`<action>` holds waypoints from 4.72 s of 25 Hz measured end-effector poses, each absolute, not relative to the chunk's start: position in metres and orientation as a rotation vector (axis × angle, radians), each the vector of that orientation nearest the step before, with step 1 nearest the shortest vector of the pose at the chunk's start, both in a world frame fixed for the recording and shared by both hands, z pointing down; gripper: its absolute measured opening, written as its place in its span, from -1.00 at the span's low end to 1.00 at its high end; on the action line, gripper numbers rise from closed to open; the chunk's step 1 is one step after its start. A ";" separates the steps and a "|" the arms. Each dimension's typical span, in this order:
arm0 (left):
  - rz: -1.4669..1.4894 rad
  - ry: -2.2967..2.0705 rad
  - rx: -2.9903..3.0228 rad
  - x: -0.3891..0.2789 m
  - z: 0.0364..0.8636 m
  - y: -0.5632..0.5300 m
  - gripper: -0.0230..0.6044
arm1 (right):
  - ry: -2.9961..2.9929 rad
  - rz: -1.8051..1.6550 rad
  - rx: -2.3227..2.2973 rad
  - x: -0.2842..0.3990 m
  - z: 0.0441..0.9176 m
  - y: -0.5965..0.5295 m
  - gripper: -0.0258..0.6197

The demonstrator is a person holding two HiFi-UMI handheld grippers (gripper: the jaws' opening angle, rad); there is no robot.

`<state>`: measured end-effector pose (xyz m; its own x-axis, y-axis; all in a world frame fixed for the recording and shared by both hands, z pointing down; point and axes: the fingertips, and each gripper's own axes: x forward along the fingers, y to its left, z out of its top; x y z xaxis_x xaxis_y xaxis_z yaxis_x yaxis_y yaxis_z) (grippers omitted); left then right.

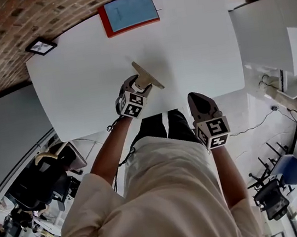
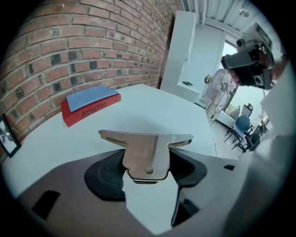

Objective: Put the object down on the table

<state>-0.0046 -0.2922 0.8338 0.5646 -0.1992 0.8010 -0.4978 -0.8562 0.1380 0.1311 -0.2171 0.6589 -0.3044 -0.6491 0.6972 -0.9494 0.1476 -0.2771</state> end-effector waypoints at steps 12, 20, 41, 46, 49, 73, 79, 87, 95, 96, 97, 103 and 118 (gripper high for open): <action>1.365 -0.519 2.438 -0.012 0.874 -0.297 -0.05 | -1.960 1.016 1.507 0.110 0.678 -0.225 -0.91; 1.459 -0.495 2.446 -0.015 0.888 -0.303 -0.04 | -1.939 1.018 1.552 0.111 0.682 -0.226 -0.91; 1.269 -0.484 2.502 -0.013 0.831 -0.308 0.08 | -1.970 0.910 1.586 0.102 0.652 -0.235 -0.91; 1.196 -0.521 2.528 -0.016 0.797 -0.304 -0.06 | -1.994 0.856 1.589 0.104 0.634 -0.235 -0.91; 1.135 -0.570 2.530 -0.020 0.775 -0.299 -0.15 | -2.019 0.810 1.574 0.105 0.621 -0.234 -0.91; 0.684 -1.220 2.423 -0.040 0.589 -0.195 -0.76 | -2.367 0.578 1.230 0.119 0.548 -0.164 -0.91; 0.593 -1.332 2.404 -0.052 0.550 -0.154 -0.85 | -2.432 0.498 1.147 0.116 0.532 -0.141 -0.91; 0.502 -1.431 2.387 -0.086 0.522 -0.121 -0.92 | -2.485 0.421 1.130 0.101 0.510 -0.122 -0.91; 0.377 -1.444 2.453 -0.124 0.480 -0.093 -0.95 | -2.504 0.380 1.182 0.075 0.479 -0.107 -0.91; 0.366 -1.441 2.460 -0.128 0.476 -0.091 -0.95 | -2.508 0.379 1.193 0.071 0.475 -0.106 -0.91; 0.357 -1.437 2.469 -0.132 0.471 -0.088 -0.95 | -2.514 0.372 1.202 0.068 0.470 -0.104 -0.91; 0.306 -1.393 2.527 -0.147 0.452 -0.077 -0.95 | -2.528 0.323 1.240 0.051 0.450 -0.092 -0.91; 0.231 -1.327 2.587 -0.154 0.436 -0.059 -0.95 | -2.517 0.286 1.287 0.035 0.433 -0.069 -0.91</action>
